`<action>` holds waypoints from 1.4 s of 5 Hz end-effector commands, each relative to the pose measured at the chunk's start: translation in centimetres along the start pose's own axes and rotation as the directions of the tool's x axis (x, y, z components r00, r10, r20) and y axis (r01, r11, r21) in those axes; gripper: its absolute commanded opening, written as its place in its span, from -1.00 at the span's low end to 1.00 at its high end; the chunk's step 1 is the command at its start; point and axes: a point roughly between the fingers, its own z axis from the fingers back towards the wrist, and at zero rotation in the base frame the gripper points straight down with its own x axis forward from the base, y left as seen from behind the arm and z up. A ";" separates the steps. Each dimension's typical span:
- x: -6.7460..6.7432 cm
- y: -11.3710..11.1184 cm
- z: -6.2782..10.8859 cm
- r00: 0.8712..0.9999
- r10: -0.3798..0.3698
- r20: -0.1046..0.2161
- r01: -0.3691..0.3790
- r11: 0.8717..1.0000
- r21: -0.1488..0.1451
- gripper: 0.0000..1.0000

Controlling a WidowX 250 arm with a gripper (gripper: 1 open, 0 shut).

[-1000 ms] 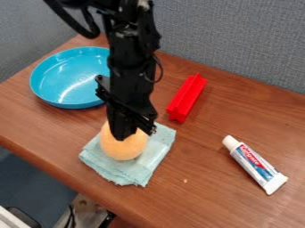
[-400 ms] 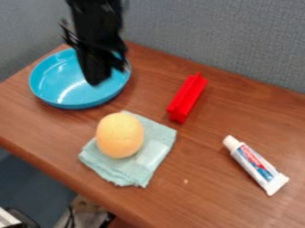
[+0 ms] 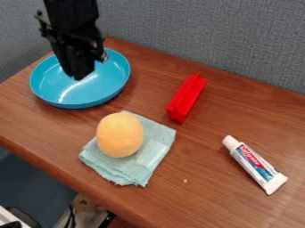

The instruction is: Put the yellow ball on the blue plate

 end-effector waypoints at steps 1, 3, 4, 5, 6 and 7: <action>-0.2 -1.8 2.2 0.997 -0.049 0.059 0.049 0.999 -0.002 -1.00; -1.7 -3.9 2.5 0.996 -0.081 0.048 0.083 0.996 -0.031 1.00; -2.0 -4.6 2.0 0.994 -0.100 0.036 0.102 0.994 -0.045 1.00; -2.1 -5.2 0.7 0.993 -0.119 0.014 0.120 0.992 -0.048 1.00; -1.9 -5.3 -1.2 0.991 -0.132 -0.008 0.131 0.990 -0.041 1.00; -1.7 -5.1 -3.2 0.989 -0.145 -0.026 0.144 0.989 -0.018 1.00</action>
